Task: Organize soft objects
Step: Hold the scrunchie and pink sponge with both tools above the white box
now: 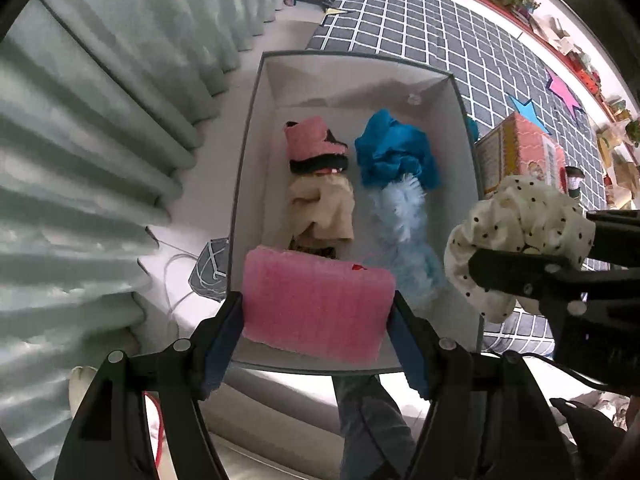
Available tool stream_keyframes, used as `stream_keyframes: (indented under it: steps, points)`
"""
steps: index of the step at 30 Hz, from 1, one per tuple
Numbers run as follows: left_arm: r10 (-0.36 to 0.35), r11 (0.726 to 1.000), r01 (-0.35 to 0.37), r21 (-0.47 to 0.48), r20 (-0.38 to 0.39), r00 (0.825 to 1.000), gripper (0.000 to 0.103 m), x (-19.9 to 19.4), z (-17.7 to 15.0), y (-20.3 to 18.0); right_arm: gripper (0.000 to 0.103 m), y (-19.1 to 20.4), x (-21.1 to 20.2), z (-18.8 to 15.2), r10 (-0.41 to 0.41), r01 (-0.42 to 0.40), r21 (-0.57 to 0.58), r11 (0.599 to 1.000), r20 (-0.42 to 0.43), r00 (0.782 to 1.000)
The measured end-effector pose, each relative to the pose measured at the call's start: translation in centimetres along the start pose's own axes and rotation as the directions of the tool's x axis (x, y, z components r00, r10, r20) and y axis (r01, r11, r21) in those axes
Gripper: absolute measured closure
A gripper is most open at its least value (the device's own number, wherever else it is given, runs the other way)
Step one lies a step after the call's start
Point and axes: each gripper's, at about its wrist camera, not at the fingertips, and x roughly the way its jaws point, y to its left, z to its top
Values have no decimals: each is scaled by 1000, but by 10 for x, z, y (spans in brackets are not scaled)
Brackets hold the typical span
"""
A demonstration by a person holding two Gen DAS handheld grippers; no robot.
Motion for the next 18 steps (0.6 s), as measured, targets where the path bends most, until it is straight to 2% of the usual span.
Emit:
stream_keyframes:
  steps: [18]
  points:
    - [-5, 1000, 6, 4, -32, 999, 30, 15, 1, -1, 73, 3, 15, 0, 3, -4, -5, 1000, -37, 999]
